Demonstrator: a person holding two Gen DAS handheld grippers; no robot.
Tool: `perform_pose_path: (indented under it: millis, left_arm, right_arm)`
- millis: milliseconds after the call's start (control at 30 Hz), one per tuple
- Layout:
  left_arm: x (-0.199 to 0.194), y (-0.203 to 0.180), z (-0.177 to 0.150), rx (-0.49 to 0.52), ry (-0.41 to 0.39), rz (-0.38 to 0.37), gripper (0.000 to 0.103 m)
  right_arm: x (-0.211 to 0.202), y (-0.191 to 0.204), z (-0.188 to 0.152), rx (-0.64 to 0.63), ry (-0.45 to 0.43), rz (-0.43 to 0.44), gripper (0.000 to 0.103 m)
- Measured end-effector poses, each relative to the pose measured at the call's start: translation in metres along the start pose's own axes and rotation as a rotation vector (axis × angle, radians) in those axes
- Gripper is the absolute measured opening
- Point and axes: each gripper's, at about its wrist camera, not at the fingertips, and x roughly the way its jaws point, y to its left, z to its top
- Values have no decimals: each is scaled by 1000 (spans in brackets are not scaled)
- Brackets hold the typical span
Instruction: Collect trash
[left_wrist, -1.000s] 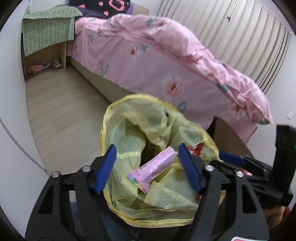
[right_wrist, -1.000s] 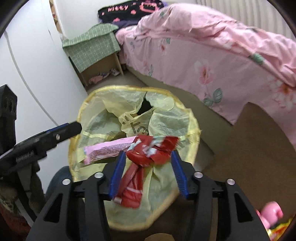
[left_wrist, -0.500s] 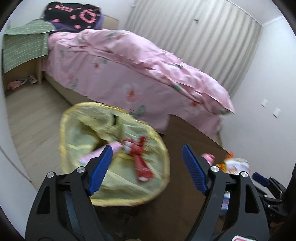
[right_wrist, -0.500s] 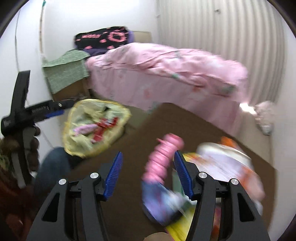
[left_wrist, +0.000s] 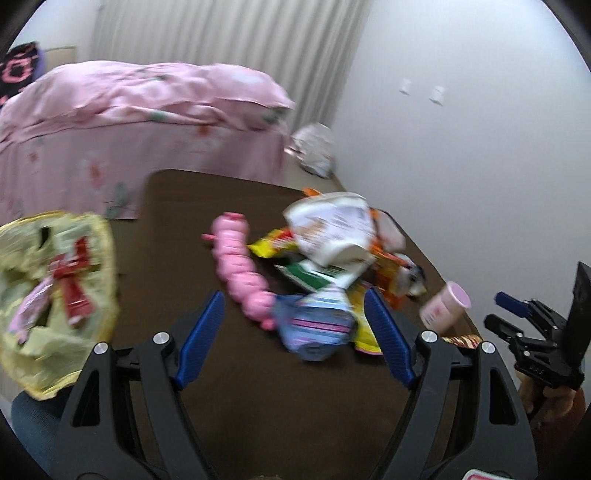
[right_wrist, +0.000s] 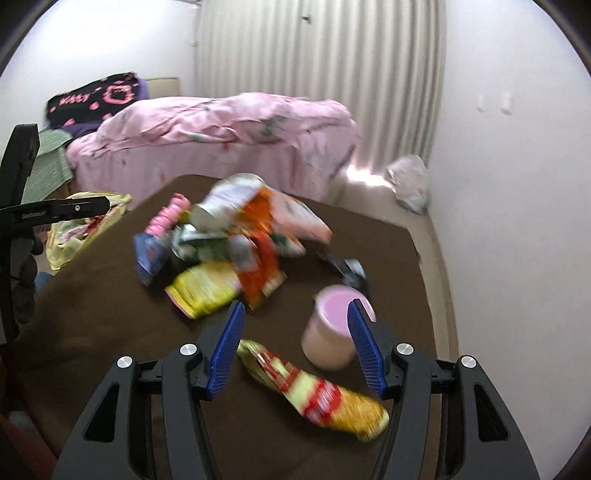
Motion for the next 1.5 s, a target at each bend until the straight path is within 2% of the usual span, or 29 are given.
perform_pose_path:
  millis: [167,267,300,367,467,500,567,600,767,900,1067,1200,1267,1367,1500]
  left_arm:
    - [42,-18,17,-39,37,-106,74]
    - [73,-21,37,-80,57,-116,74]
    - [83,-22,42,-91,69,-120,77]
    - [113,-20,52,-133,140,-134,80]
    - [139,-14,56,-171,200,-81,80]
    - [144,-11,56,-187,210,-72,80]
    - [147,-6,52,-224,226,-66,66]
    - [146,-4,49,-242,230,-62,59]
    - [123,5,41,-269,194,-86,58]
    - [91,-6,34,-176,197,-78,56]
    - [56,-24,13,-59,252,-149,54]
    - [46,-24,-11,-37,298,-152,54]
    - [40,-20,-23,-33,299,-120,54]
    - [30,-10,-33,-53,300,-117,54]
    - [15,-1,-39,-70,280,-113,58]
  right_arm:
    - [4,-17,-23,60,17,15,55]
    - [3,-20,-32,74,17,16,55]
    - [4,-19,-33,76,16,18,55]
    - [1,-19,-37,76,12,13,54]
    - [-2,-24,-40,69,3,-18,55]
    - [-4,-27,-41,74,-1,-27,55]
    - [-5,-34,-43,93,-9,-20,55]
    - [-5,-37,-44,104,-11,-11,55]
    - [1,-42,-45,122,-2,13,55]
    - [5,-43,-44,145,1,44,55]
    - [8,-56,-44,190,12,29,55]
    - [22,-65,-52,285,97,72,55]
    - [25,-58,-56,285,118,96,55]
    - [26,-34,-59,257,144,160,55]
    - [18,3,-51,158,149,248,55]
